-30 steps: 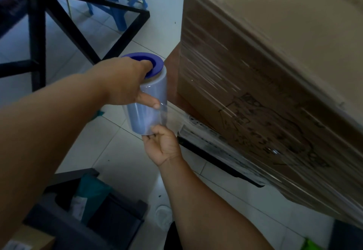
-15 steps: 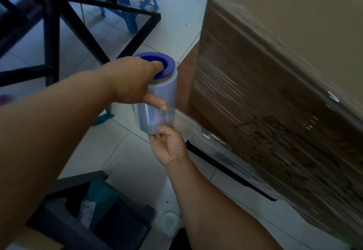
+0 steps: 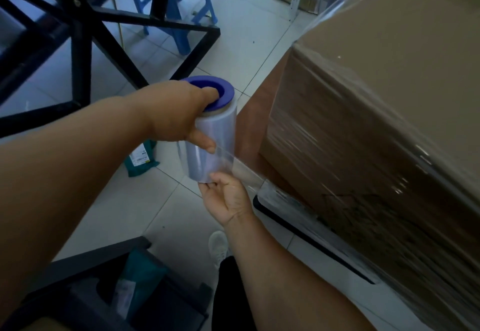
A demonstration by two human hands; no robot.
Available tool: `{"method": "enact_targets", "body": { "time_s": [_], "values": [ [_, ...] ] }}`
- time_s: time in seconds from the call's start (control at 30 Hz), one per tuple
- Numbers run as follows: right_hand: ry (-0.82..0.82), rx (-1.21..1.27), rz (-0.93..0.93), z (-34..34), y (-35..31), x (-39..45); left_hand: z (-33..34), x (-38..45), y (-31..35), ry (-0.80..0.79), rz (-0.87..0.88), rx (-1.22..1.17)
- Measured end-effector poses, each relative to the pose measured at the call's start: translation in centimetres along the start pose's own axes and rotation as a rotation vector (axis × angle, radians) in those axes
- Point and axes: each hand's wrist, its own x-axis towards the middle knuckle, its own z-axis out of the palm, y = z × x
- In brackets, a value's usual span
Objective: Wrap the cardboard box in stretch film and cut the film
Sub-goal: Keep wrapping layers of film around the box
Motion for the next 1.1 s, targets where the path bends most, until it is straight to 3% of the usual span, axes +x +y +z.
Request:
{"method": "enact_targets", "body": {
  "time_s": [0.17,0.63,1.1],
  "values": [
    [0.065,0.012,-0.005,0.9,-0.8,0.8,-1.0,1.4,-0.5,0.005,0.04,0.064],
    [0.017,0.079,-0.034,2.4,-1.5,1.6,-2.8,3.7,-0.3,-0.013,0.093,0.126],
    [0.052,0.111,-0.071,3.7,-2.2,3.1,-1.5,6.6,-2.0,0.107,0.185,0.272]
  ]
}}
